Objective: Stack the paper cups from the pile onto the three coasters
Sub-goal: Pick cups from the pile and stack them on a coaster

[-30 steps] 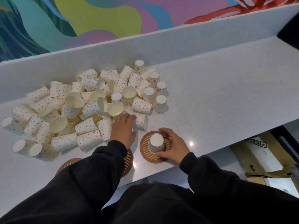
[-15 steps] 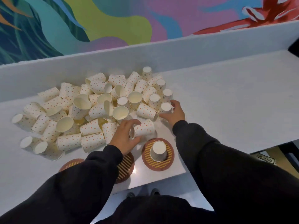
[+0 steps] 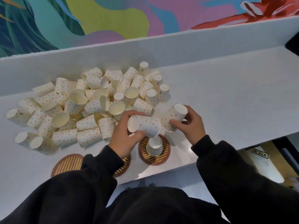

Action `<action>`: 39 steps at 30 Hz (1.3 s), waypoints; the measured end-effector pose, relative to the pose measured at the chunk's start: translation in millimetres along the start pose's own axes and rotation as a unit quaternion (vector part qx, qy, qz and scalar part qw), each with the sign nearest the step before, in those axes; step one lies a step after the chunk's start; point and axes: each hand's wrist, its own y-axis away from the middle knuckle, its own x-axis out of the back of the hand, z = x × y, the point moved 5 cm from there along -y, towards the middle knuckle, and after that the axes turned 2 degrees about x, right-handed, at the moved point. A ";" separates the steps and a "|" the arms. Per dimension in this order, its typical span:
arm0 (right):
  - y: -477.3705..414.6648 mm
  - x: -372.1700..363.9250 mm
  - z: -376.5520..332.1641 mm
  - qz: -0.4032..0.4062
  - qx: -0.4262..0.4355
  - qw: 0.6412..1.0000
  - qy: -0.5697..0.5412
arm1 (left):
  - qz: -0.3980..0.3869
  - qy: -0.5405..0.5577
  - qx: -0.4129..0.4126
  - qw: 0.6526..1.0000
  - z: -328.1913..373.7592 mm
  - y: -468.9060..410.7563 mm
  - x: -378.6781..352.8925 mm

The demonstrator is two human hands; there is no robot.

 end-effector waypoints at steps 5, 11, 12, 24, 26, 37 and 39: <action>42.0 3.8 -0.2 -0.017 0.020 1.000 -0.009 | 0.067 -0.094 -0.073 0.991 10.2 17.0 -0.7; 61.6 -41.0 20.2 -0.072 0.023 0.995 0.063 | 0.179 -0.024 -0.011 0.984 8.7 2.7 31.9; 61.7 -46.7 24.9 -0.077 0.015 0.995 0.069 | 0.173 -0.043 -0.020 0.984 11.9 1.9 33.0; 63.2 -66.7 69.0 -0.125 -0.040 0.981 0.144 | 0.065 -0.141 -0.100 0.983 14.0 15.0 -2.3; 63.9 -66.4 73.0 -0.126 -0.044 0.979 0.155 | 0.042 -0.150 -0.109 0.982 13.0 14.7 -10.6; 60.9 -66.4 75.1 -0.145 -0.038 0.967 0.204 | -0.042 -0.216 -0.077 0.973 -29.7 6.3 -39.2; 60.7 -66.7 76.9 -0.147 -0.039 0.967 0.205 | -0.046 -0.222 -0.071 0.971 -36.3 5.4 -41.7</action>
